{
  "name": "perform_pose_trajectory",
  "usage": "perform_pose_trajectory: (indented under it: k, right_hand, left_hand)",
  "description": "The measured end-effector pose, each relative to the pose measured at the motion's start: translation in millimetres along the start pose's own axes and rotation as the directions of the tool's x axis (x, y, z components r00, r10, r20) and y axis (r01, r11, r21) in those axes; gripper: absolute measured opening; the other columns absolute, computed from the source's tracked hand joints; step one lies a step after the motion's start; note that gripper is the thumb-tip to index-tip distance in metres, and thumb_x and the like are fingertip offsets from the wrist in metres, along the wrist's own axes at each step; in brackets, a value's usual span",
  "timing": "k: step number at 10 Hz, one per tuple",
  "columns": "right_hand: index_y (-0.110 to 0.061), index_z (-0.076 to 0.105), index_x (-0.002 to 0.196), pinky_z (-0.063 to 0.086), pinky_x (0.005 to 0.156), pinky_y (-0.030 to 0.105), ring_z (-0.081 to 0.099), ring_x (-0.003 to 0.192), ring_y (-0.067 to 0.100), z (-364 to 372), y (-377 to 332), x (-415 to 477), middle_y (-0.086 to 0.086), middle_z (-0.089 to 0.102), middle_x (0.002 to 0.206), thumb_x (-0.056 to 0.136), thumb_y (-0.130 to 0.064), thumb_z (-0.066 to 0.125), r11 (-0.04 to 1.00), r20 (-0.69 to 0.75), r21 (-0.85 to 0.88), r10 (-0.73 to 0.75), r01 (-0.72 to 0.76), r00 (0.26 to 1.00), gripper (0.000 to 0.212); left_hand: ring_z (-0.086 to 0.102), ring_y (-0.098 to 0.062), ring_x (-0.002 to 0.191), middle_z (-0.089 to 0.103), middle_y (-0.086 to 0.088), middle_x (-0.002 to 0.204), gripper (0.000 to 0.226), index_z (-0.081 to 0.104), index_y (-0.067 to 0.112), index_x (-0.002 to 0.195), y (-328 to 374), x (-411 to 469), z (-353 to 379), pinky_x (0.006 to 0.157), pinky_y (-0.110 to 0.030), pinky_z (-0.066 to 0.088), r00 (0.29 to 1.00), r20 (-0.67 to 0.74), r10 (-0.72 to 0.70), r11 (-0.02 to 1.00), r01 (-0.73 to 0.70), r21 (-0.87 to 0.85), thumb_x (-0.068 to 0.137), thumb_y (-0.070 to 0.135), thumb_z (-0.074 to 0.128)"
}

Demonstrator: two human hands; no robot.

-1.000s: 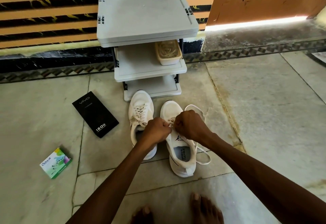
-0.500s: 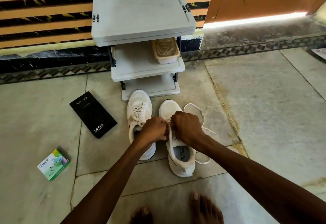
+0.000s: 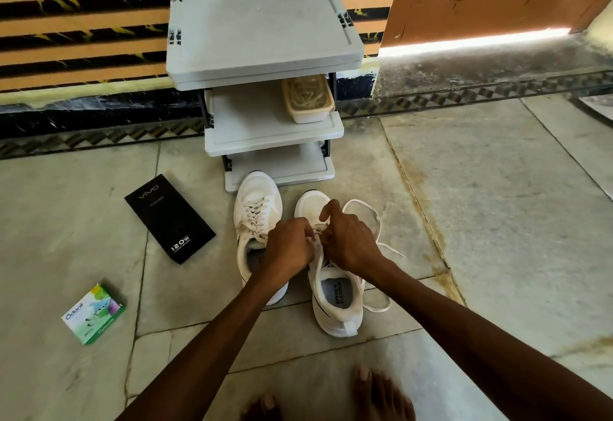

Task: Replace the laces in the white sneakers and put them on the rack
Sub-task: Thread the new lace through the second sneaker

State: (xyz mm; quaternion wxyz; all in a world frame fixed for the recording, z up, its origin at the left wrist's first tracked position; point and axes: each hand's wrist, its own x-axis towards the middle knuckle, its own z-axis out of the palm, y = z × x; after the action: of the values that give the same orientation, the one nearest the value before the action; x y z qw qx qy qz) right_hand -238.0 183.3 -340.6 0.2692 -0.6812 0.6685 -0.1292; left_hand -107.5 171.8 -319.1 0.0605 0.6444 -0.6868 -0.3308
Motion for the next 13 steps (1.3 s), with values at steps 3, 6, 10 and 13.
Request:
perform_pose_trajectory:
  k: [3, 6, 10, 13]
  right_hand:
    - [-0.016, 0.042, 0.104, 0.051, 0.066, 0.027, 0.066, 0.083, 0.019, -3, 5, 1, 0.003, 0.071, 0.090, 0.084, -0.006, 0.070, 0.872, 0.073, 0.425, 0.234, -0.242, 0.970, 0.036]
    - [-0.025, 0.066, 0.087, 0.052, 0.066, 0.026, 0.065, 0.077, 0.014, -13, -10, -15, -0.002, 0.070, 0.090, 0.084, -0.038, 0.068, 0.952, 0.075, 0.155, 0.257, -0.265, 0.964, 0.014]
    - [-0.017, 0.073, 0.098, 0.056, 0.066, 0.031, 0.065, 0.074, 0.020, -7, -18, -25, 0.003, 0.069, 0.087, 0.078, -0.034, 0.070, 0.946, 0.015, 0.034, 0.321, -0.322, 0.947, 0.026]
    - [-0.015, 0.076, 0.087, 0.056, 0.063, 0.033, 0.066, 0.069, 0.019, -5, -9, -28, 0.005, 0.072, 0.081, 0.081, -0.030, 0.069, 0.938, 0.038, 0.133, 0.319, -0.321, 0.947, 0.018]
  left_hand:
    - [0.062, -0.022, 0.085, 0.069, -0.006, 0.095, 0.006, 0.063, 0.017, 0.093, -5, 1, 10, 0.067, -0.028, 0.043, 0.990, -0.116, 0.074, 0.997, -0.071, 0.027, 0.094, 0.017, 0.057]
    - [0.063, -0.025, 0.094, 0.067, -0.008, 0.107, 0.015, 0.059, 0.010, 0.107, -13, 5, 16, 0.070, -0.027, 0.041, 0.980, -0.140, 0.141, 0.977, -0.115, 0.180, 0.099, 0.020, 0.051]
    - [0.067, -0.014, 0.086, 0.070, 0.001, 0.092, 0.012, 0.063, 0.014, 0.091, -18, 37, -133, 0.086, -0.036, 0.057, 0.825, -0.523, -0.215, 0.681, -0.257, -0.686, 0.098, 0.010, 0.054]
    - [0.060, -0.009, 0.064, 0.068, -0.001, 0.086, 0.008, 0.062, 0.015, 0.102, 20, 1, -50, 0.057, -0.025, 0.047, 0.975, 0.214, 0.060, 0.899, 0.040, -0.435, 0.096, 0.018, 0.058]
